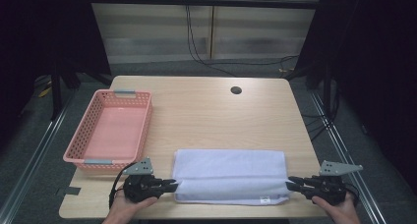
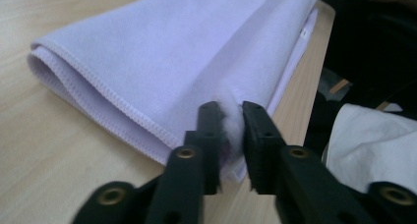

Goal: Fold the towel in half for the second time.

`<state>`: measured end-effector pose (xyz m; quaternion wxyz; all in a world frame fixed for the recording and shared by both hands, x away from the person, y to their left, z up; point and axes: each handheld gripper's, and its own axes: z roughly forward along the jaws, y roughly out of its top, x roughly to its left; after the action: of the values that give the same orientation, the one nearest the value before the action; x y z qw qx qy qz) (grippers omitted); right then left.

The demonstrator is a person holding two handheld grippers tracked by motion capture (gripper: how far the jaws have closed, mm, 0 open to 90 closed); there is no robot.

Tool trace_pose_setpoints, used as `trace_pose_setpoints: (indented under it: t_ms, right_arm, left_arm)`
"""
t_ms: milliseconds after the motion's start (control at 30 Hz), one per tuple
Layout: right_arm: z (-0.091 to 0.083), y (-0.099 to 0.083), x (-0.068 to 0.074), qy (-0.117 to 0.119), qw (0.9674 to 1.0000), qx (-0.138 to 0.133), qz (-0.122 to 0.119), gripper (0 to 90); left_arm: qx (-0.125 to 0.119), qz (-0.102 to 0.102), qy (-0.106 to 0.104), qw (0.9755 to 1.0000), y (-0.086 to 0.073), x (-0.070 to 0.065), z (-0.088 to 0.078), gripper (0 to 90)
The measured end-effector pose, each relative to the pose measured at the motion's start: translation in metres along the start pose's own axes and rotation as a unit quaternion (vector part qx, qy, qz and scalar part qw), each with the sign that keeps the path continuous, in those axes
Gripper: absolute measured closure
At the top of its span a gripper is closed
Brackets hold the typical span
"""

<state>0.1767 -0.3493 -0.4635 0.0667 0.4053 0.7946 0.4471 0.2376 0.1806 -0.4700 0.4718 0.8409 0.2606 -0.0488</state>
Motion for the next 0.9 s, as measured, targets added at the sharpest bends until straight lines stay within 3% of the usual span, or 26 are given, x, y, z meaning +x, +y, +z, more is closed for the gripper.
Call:
trace_pose_setpoints:
  t_ms: [67,200,300,400,533,567,667,733,900]
  right_arm:
    - [-0.003,-0.004,0.002,0.006,0.9999,-0.005,0.008,63.4]
    - [-0.008,0.002,0.0,0.006,0.9989,-0.04,0.023,57.2]
    - [-0.001,0.007,-0.008,-0.033,0.999,-0.024,0.017,54.7]
    - [0.015,0.009,-0.018,-0.032,0.999,0.0,0.031,52.3]
    - [0.035,0.014,-0.024,-0.045,0.9982,0.029,0.026,47.9]
    - [0.04,0.016,-0.026,-0.049,0.9978,0.036,0.027,46.4]
    - [0.053,0.019,-0.029,-0.072,0.9956,0.055,0.023,43.0]
    - [0.059,0.017,-0.03,-0.096,0.9918,0.084,0.013,41.2]
    - [0.06,0.015,-0.03,-0.109,0.9906,0.082,0.016,48.7]
  left_arm:
    - [-0.022,-0.005,-0.007,0.9997,0.003,0.0,-0.004,65.1]
    - [-0.051,-0.017,0.016,0.9984,0.017,0.011,-0.006,58.2]
    - [-0.028,-0.012,0.048,0.9984,0.025,0.022,0.007,57.4]
    - [-0.003,-0.014,0.055,0.9984,0.029,0.037,0.022,58.7]
    - [0.027,-0.018,0.065,0.9974,0.029,0.053,0.035,63.0]
    - [0.031,-0.017,0.076,0.9965,0.029,0.056,0.036,63.5]
    - [0.049,-0.019,0.085,0.9951,0.028,0.058,0.043,63.5]
    - [0.063,-0.015,0.083,0.9944,0.027,0.055,0.048,61.8]
    - [0.056,-0.02,0.082,0.9949,0.027,0.055,0.053,61.4]
